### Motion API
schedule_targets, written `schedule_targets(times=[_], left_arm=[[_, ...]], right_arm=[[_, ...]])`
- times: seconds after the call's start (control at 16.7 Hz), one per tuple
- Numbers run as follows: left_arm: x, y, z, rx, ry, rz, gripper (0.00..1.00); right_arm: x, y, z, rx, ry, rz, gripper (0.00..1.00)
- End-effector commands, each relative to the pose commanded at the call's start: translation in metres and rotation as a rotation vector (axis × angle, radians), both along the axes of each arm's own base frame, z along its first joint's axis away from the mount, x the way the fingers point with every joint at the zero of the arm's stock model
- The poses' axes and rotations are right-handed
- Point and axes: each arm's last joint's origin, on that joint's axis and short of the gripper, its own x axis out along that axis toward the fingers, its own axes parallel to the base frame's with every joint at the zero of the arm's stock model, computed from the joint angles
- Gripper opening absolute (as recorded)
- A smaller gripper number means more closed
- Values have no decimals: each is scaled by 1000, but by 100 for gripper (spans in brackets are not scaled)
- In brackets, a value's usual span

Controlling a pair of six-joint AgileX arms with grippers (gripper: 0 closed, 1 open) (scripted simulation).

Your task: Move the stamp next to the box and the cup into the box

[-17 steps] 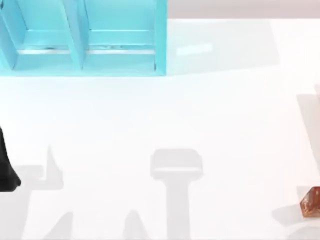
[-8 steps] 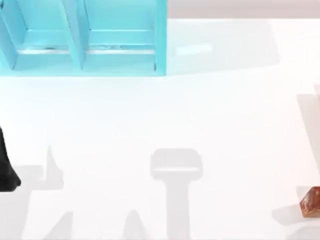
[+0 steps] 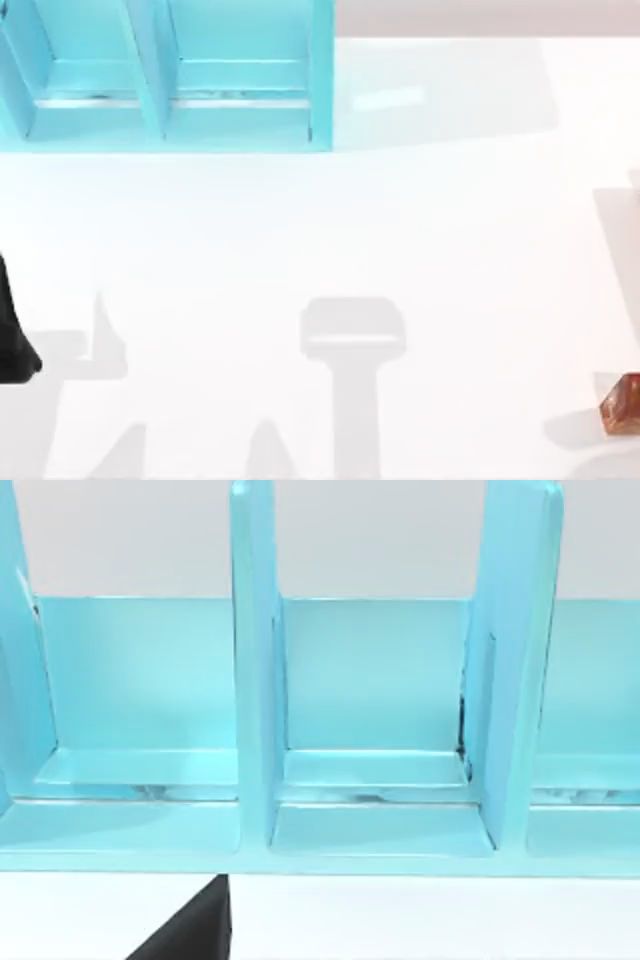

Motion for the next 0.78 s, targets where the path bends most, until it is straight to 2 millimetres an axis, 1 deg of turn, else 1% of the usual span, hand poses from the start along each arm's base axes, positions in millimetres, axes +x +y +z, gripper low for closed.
schedule_targets(times=[0.12, 0.24, 0.42, 0.6, 0.78], left_arm=[[0, 0, 0, 0, 0, 0, 100], [0, 0, 0, 0, 0, 0, 100], [0, 0, 0, 0, 0, 0, 100], [0, 0, 0, 0, 0, 0, 100], [0, 0, 0, 0, 0, 0, 100]], right_arm=[[8, -8, 21, -12, -54, 2, 100], [13, -11, 46, -23, -81, 7, 100], [10, -4, 73, -18, -55, 13, 100], [-1, 6, 83, 4, 31, 9, 100], [-9, 10, 82, 16, 85, 1, 100]])
